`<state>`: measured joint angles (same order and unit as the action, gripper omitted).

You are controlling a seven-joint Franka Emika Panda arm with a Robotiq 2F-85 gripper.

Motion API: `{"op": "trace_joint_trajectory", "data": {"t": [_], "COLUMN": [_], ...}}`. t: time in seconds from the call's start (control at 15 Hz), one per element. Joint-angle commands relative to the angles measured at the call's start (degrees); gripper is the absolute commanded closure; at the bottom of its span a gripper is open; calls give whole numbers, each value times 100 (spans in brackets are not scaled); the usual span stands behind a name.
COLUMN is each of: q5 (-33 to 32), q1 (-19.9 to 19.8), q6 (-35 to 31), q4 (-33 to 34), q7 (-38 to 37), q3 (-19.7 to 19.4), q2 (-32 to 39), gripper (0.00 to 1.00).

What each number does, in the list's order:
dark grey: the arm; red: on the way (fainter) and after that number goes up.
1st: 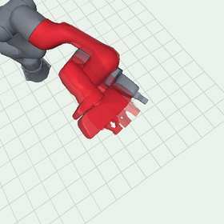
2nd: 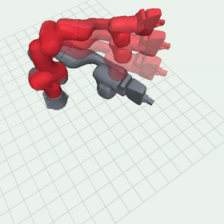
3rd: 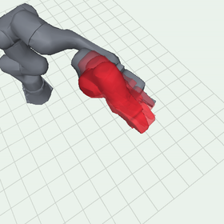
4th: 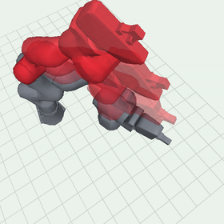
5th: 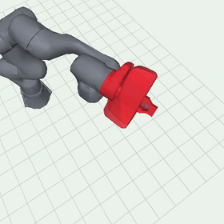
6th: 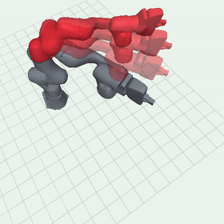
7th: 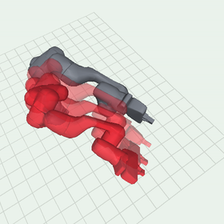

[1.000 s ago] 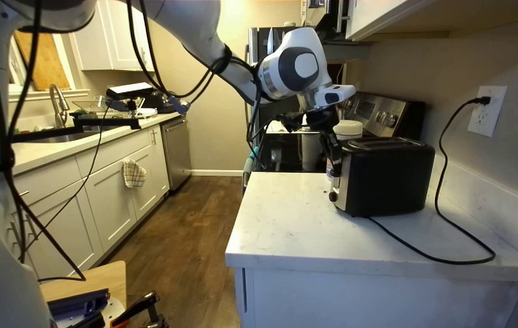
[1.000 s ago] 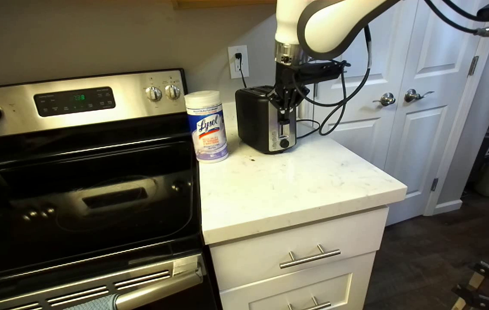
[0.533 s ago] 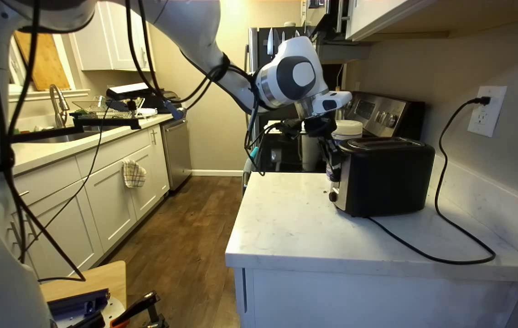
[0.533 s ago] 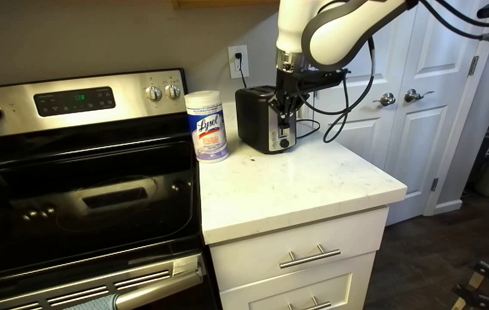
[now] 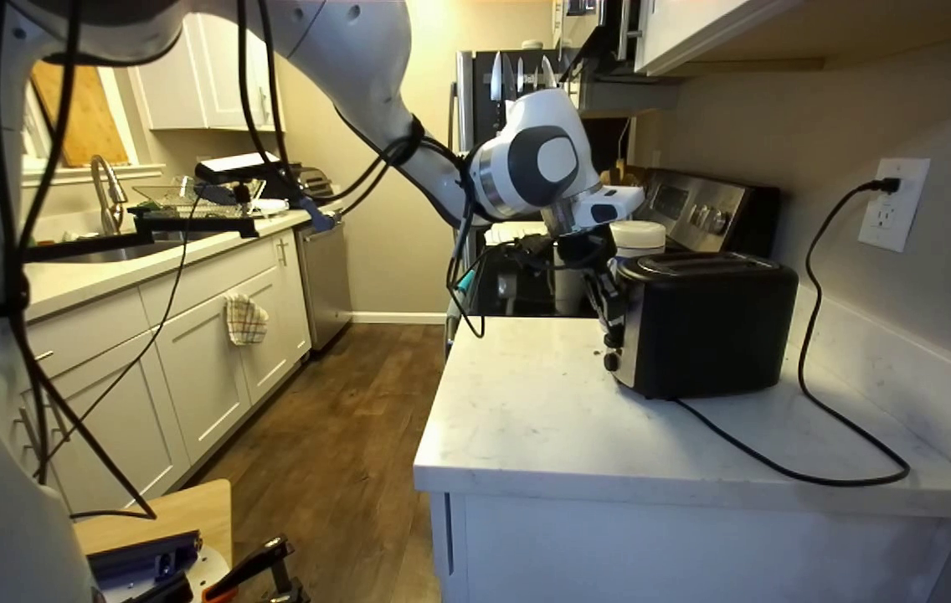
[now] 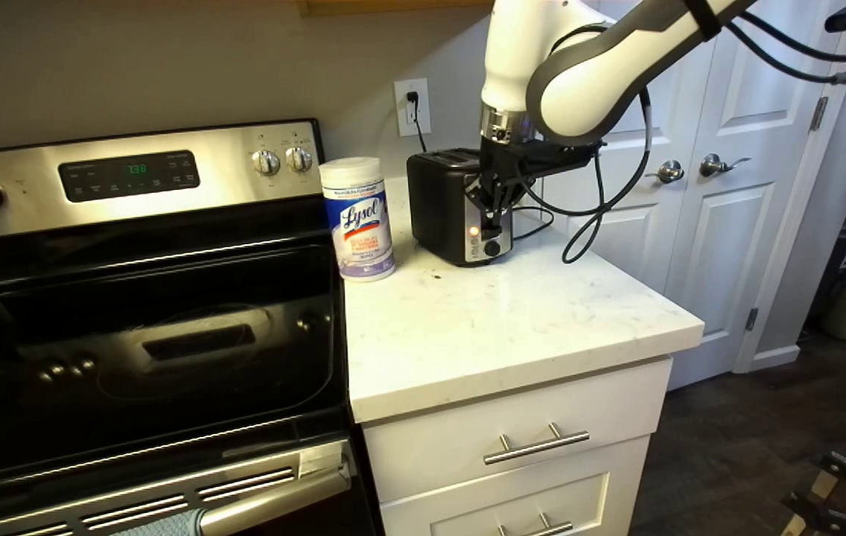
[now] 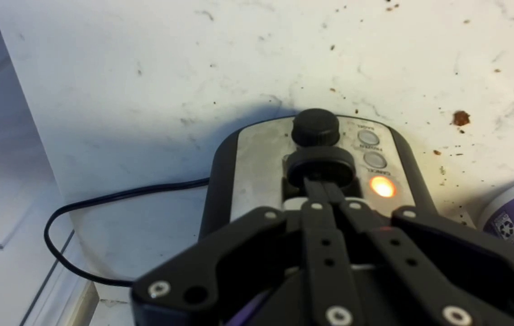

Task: Push the lever of the toaster down

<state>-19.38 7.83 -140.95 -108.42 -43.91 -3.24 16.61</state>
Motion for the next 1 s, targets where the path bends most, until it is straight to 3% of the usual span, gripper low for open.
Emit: {"op": "trace_joint_trajectory", "data": {"t": [0.0, 0.6, 0.93], "q5": [149, 315, 840], "q1": [-61, -100, -167], "q6": [-190, 104, 442], "q4": [-106, 87, 2], "q7": [145, 254, 774], "q3": [-28, -50, 112], "q2": [212, 89, -381], "gripper": [100, 100, 100]}}
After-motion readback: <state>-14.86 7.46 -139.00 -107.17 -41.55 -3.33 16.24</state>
